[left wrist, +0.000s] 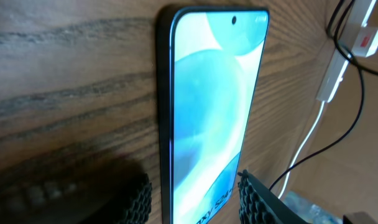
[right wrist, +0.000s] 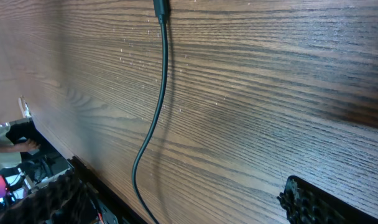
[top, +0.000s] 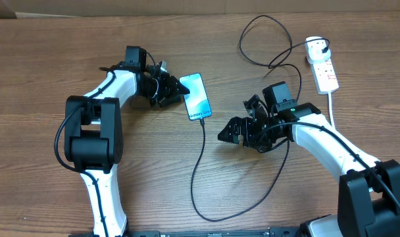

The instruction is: Plug charger to phone and switch on socket

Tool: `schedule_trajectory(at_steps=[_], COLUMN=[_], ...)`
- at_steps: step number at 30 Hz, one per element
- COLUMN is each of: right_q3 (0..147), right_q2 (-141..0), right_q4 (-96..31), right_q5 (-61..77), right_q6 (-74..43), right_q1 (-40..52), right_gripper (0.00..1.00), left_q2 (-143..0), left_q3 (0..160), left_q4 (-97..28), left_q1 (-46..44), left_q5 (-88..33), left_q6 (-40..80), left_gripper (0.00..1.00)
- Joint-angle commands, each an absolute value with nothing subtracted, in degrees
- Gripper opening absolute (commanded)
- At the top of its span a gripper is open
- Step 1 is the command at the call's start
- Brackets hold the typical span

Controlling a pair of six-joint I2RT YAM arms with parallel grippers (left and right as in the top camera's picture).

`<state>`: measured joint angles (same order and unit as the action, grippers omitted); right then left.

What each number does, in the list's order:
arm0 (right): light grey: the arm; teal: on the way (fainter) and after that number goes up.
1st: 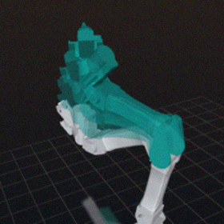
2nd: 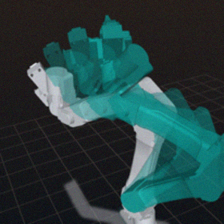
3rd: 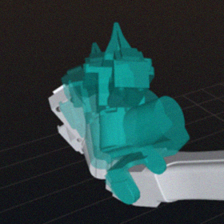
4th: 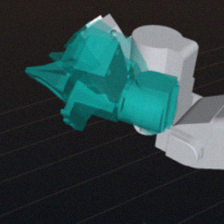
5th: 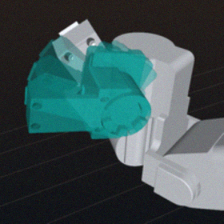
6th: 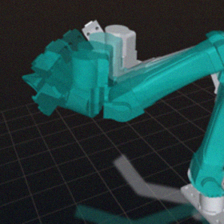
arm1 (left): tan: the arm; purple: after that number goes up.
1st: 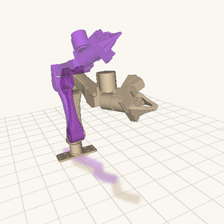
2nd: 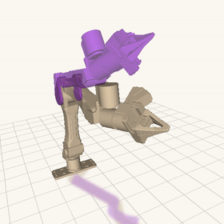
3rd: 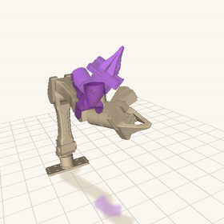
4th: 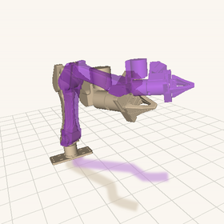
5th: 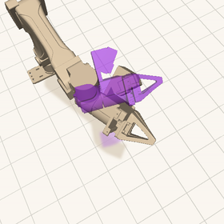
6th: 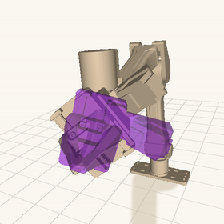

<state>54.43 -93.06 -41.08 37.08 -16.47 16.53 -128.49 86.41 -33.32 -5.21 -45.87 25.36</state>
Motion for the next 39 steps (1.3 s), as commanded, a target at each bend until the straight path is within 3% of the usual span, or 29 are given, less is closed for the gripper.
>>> schedule_trajectory(at_steps=[1, 6, 14, 17, 18, 26, 30, 39], right_q3=[55.02, 55.02, 55.02, 55.07, 55.2, 64.07, 74.81, 93.32], right_q2=[-92.49, -92.49, -92.49, -92.47, -92.44, -92.25, -92.25, -92.25], right_q4=[-40.88, -40.8, -40.84, -40.8, -40.75, -44.56, -52.42, -61.19], right_q5=[36.91, 36.64, 36.01, 36.05, 36.05, 35.55, 29.02, 7.55], right_q6=[-16.01, -16.01, -16.05, -16.45, -16.45, -16.4, -16.38, -18.44], right_q1=[16.38, 16.38, 16.38, 16.38, 16.38, 13.56, 10.68, 2.55], right_gripper=[1.0, 1.0, 1.0, 1.0, 1.0, 1.0, 1.0, 1.0], left_q2=[-128.55, -126.78, -116.77, -110.41, -108.38, -94.43, -91.9, -93.65], left_q3=[86.78, 91.02, 102.54, 103.92, 103.92, 103.92, 103.92, 103.88], left_q4=[-35.4, -43.11, -58.19, -61.04, -61.8, -68.45, -72.44, -76.47], left_q1=[-5.17, -5.15, -5.15, -5.15, -5.15, -5.15, -5.15, -5.26], left_q5=[-41.43, -37.45, -20.51, -16.25, -15.18, -3.99, 2.09, -0.01], left_q6=[22.37, 16.82, 11.64, 11.57, 11.57, 12.34, 14.61, 14.61], left_gripper=[0.44, 0.54, 0.64, 0.81, 1.0, 1.0, 1.0, 1.0])
